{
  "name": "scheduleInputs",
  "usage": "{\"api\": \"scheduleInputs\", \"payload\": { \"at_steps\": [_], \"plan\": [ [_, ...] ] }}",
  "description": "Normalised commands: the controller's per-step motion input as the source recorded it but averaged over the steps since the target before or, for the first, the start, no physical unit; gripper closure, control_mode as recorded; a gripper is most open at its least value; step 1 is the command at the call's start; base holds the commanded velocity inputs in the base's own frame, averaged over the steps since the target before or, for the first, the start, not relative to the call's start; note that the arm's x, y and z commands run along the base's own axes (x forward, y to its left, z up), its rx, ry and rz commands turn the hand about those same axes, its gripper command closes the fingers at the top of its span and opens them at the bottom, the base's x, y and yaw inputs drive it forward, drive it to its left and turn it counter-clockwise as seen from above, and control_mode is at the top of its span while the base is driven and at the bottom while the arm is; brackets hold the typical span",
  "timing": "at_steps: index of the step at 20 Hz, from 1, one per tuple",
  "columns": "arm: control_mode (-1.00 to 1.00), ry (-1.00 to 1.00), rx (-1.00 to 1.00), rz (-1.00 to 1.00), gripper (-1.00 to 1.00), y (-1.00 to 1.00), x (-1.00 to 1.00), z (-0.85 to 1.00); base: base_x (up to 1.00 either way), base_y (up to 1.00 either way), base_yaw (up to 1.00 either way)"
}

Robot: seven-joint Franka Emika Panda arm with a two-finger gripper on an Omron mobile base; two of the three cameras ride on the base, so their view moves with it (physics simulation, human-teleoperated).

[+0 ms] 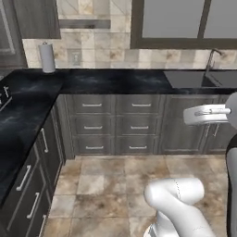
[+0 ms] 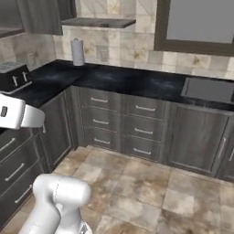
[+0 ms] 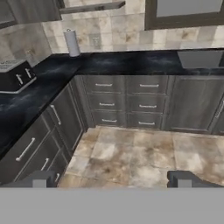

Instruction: Move the bowls from the cabinet to the plates on the dining table.

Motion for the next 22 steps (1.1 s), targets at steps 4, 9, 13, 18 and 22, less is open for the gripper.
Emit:
{"api": "scheduleInputs", "payload": {
  "at_steps": [4, 9, 13, 18, 22],
  "plan": [
    [1.0, 0.0, 0.0, 0.0, -1.0, 0.0, 0.0, 0.0, 0.84, -0.24, 0.37],
    [1.0, 0.0, 0.0, 0.0, -1.0, 0.0, 0.0, 0.0, 0.49, -0.17, 0.45],
    [1.0, 0.0, 0.0, 0.0, -1.0, 0.0, 0.0, 0.0, 0.27, -0.28, 0.57],
    [1.0, 0.0, 0.0, 0.0, -1.0, 0.0, 0.0, 0.0, 0.37, -0.42, 0.58],
    [1.0, 0.0, 0.0, 0.0, -1.0, 0.0, 0.0, 0.0, 0.66, -0.63, 0.5]
  ]
}}
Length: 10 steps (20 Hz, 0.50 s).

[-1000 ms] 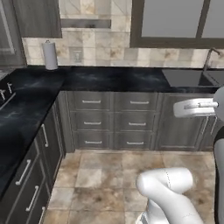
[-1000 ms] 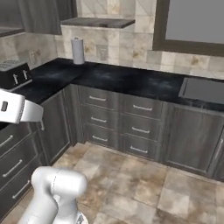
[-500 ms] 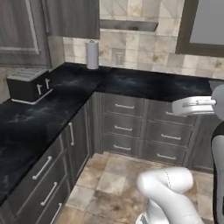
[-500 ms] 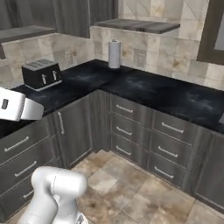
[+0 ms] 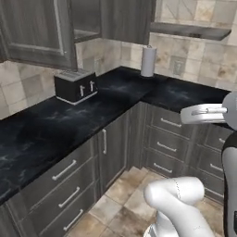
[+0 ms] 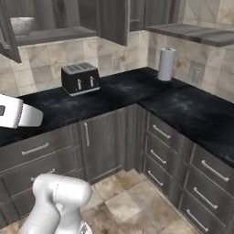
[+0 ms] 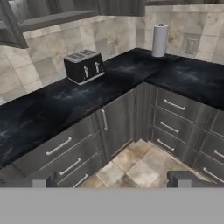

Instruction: Move the bowls from the cabinet to the plates on the dining table.

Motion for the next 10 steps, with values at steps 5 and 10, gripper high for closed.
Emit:
{"api": "scheduleInputs", "payload": {
  "at_steps": [5, 10],
  "plan": [
    [1.0, 0.0, 0.0, 0.0, -1.0, 0.0, 0.0, 0.0, 0.71, -0.89, 0.36],
    [1.0, 0.0, 0.0, 0.0, -1.0, 0.0, 0.0, 0.0, 0.67, -0.44, 0.41]
  ]
}}
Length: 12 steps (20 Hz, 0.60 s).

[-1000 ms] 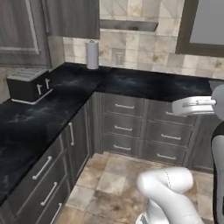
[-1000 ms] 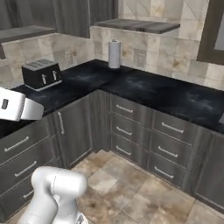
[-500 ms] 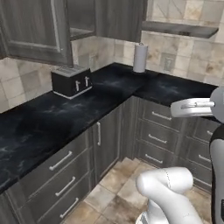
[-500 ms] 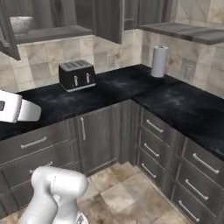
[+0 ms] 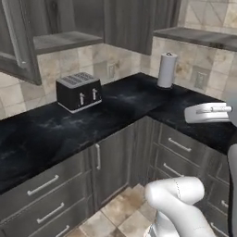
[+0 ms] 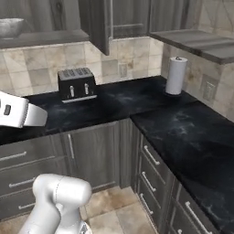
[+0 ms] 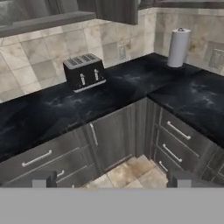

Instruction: Move the bowls from the cabinet to the plates on the dining table.

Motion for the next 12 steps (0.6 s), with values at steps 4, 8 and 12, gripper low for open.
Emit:
{"api": "scheduleInputs", "payload": {
  "at_steps": [4, 8, 12],
  "plan": [
    [1.0, 0.0, 0.0, 0.0, -1.0, 0.0, 0.0, 0.0, 0.23, 0.0, 0.54],
    [1.0, 0.0, 0.0, 0.0, -1.0, 0.0, 0.0, 0.0, 0.24, 0.0, 0.53],
    [1.0, 0.0, 0.0, 0.0, -1.0, 0.0, 0.0, 0.0, 0.6, -0.27, 0.45]
  ]
}}
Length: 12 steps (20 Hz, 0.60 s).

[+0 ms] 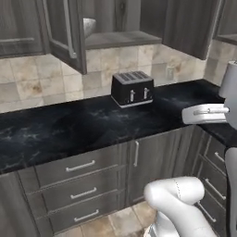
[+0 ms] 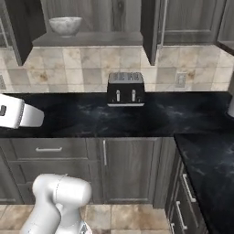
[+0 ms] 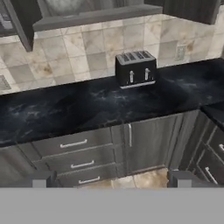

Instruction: Move the bowls from the cabinet to the plates on the dining table.

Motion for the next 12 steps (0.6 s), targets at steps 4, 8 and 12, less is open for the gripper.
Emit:
{"api": "scheduleInputs", "payload": {
  "at_steps": [4, 8, 12],
  "plan": [
    [1.0, 0.0, 0.0, 0.0, -1.0, 0.0, 0.0, 0.0, 0.98, -0.36, 0.42],
    [1.0, 0.0, 0.0, 0.0, -1.0, 0.0, 0.0, 0.0, 1.0, -0.34, 0.41],
    [1.0, 0.0, 0.0, 0.0, -1.0, 0.0, 0.0, 0.0, 0.79, -0.34, 0.32]
  ]
}}
